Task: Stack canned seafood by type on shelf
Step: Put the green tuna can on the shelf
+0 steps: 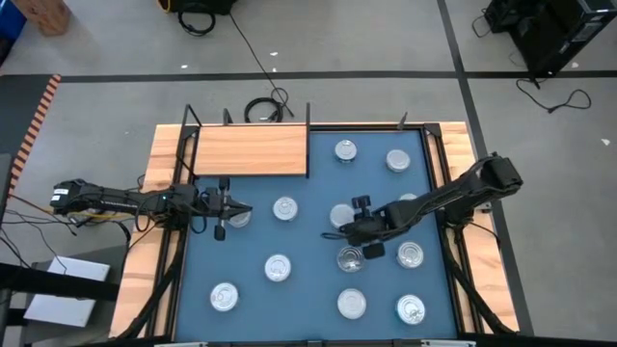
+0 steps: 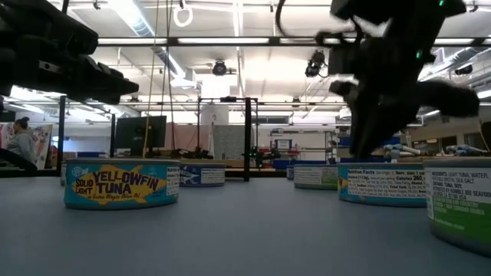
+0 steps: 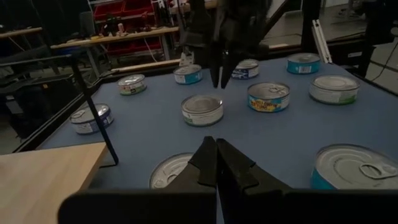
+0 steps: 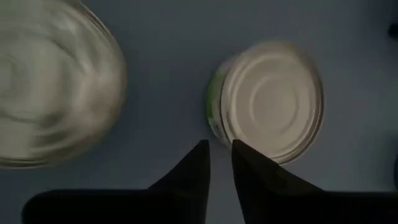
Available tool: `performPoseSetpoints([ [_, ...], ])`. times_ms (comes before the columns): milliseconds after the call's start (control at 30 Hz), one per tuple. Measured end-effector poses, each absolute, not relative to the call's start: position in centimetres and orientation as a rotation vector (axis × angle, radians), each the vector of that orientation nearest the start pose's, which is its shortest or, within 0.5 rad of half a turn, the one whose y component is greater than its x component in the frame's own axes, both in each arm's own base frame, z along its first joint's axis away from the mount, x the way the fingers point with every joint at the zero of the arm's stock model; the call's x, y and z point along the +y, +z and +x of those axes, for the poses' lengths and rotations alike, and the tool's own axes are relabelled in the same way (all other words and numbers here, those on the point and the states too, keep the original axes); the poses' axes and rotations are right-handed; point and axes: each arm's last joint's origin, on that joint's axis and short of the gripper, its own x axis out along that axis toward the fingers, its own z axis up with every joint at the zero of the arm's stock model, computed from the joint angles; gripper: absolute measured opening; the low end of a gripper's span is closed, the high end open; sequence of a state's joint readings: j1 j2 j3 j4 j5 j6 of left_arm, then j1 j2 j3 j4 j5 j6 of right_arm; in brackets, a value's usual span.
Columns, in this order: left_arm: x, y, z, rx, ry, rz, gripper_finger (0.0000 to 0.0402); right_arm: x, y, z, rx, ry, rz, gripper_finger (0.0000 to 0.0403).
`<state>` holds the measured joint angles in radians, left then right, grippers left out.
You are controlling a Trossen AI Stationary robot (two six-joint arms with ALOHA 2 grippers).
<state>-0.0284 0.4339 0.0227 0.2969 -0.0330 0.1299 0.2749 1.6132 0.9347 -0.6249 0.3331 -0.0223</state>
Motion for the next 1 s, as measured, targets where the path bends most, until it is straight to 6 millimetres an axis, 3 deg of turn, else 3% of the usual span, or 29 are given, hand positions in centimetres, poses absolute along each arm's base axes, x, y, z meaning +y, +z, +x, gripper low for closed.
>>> performPoseSetpoints([
  [467,-0.3,16.1,12.5,0.115,-0.002,0.131,0.0001,7.1,15.0,29.8,1.298,-0.028,-0.567,0.0080],
  [800,-0.3,16.0,12.5,0.121,-0.003,0.130,0.0001,6.8,14.9,30.1,1.290,-0.041,-0.560,0.0011],
  [1000,-0.3,16.0,12.5,0.121,-0.003,0.130,0.0001,7.0,15.5,30.8,1.272,-0.032,-0.532,0.0007],
])
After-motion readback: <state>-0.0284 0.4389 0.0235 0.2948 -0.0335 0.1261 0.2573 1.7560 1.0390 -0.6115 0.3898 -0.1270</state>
